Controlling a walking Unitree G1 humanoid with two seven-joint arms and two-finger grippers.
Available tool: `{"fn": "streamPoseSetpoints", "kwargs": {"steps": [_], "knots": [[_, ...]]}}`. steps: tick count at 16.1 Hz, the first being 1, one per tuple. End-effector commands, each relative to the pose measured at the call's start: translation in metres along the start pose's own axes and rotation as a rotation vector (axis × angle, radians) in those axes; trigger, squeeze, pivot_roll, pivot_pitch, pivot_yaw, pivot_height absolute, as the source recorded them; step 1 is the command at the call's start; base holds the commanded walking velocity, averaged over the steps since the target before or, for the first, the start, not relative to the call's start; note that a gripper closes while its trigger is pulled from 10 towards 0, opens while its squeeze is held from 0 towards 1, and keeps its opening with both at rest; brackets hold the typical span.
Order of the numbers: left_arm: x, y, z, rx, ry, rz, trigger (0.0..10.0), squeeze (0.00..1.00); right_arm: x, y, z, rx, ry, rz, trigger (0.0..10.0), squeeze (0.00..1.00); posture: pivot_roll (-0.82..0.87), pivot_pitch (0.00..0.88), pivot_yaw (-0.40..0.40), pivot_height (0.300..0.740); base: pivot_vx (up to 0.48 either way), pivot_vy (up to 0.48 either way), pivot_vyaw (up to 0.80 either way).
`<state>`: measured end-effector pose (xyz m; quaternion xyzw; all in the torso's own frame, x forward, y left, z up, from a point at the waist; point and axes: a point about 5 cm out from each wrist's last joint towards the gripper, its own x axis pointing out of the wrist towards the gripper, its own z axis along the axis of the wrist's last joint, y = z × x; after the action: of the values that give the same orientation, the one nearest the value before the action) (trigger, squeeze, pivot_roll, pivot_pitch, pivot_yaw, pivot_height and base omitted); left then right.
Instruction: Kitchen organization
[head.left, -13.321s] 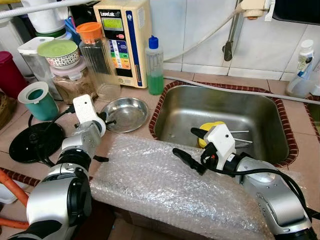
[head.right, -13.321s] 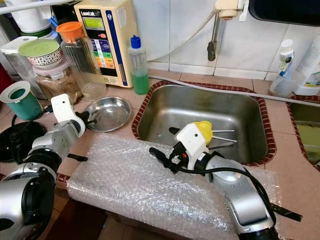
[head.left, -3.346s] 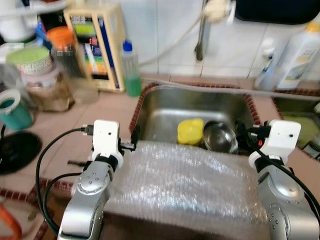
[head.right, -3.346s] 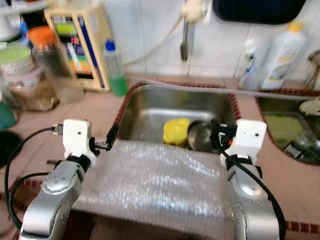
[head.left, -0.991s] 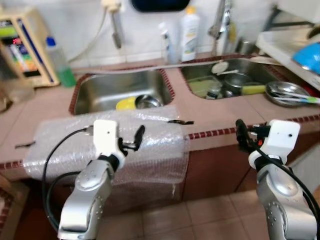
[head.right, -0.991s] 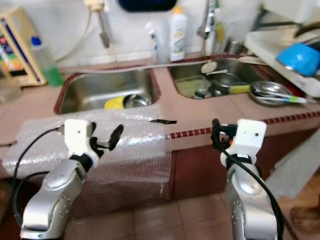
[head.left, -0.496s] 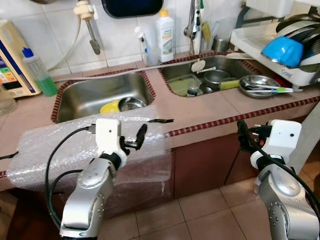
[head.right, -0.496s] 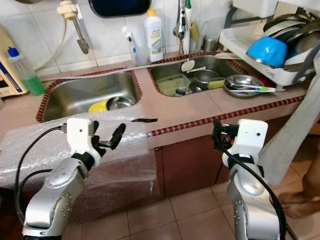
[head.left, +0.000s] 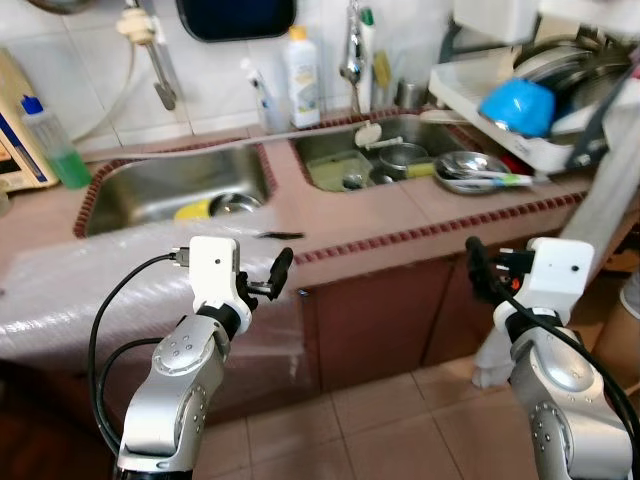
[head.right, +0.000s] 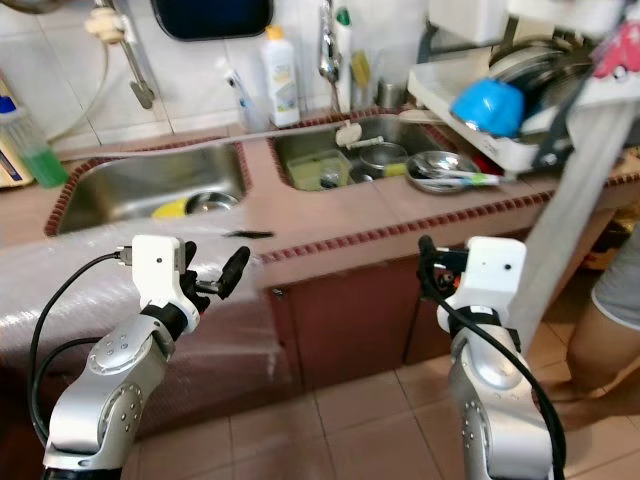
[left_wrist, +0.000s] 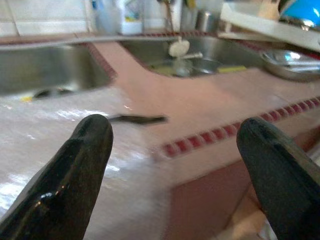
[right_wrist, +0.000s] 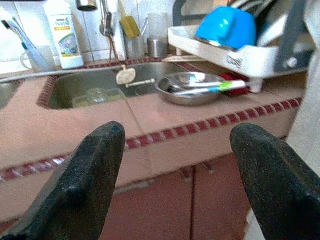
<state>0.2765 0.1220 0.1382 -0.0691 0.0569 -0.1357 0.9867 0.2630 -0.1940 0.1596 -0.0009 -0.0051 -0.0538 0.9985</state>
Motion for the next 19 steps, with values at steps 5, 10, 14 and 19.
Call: {"fn": "streamPoseSetpoints", "kwargs": {"steps": [5, 10, 14, 19], "knots": [[0.002, -0.0042, 0.0018, 0.01, -0.008, -0.015, 10.0, 0.0, 0.0005, 0.0011, 0.0028, -0.016, -0.012, 0.013, 10.0, 0.0, -0.05, 0.0, 0.104, 0.74, 0.0, -0.48, 0.08], [0.0032, -0.0041, 0.0018, 0.005, -0.011, -0.012, 10.0, 0.0, 0.004, 0.0011, 0.0033, -0.014, -0.016, 0.015, 10.0, 0.0, -0.04, 0.0, 0.099, 0.74, 0.0, -0.48, 0.26], [0.0032, -0.0036, -0.0025, 0.003, 0.001, -0.011, 10.0, 0.0, 0.0043, 0.002, 0.0039, -0.013, -0.019, 0.019, 10.0, 0.0, -0.05, 0.0, 0.1, 0.74, 0.0, -0.48, 0.0], [0.0044, -0.0055, -0.0024, -0.005, 0.006, -0.03, 10.0, 0.0, 0.0043, 0.0025, 0.003, -0.01, -0.017, 0.016, 10.0, 0.0, -0.05, 0.0, 0.108, 0.74, 0.0, -0.466, 0.0]]}}
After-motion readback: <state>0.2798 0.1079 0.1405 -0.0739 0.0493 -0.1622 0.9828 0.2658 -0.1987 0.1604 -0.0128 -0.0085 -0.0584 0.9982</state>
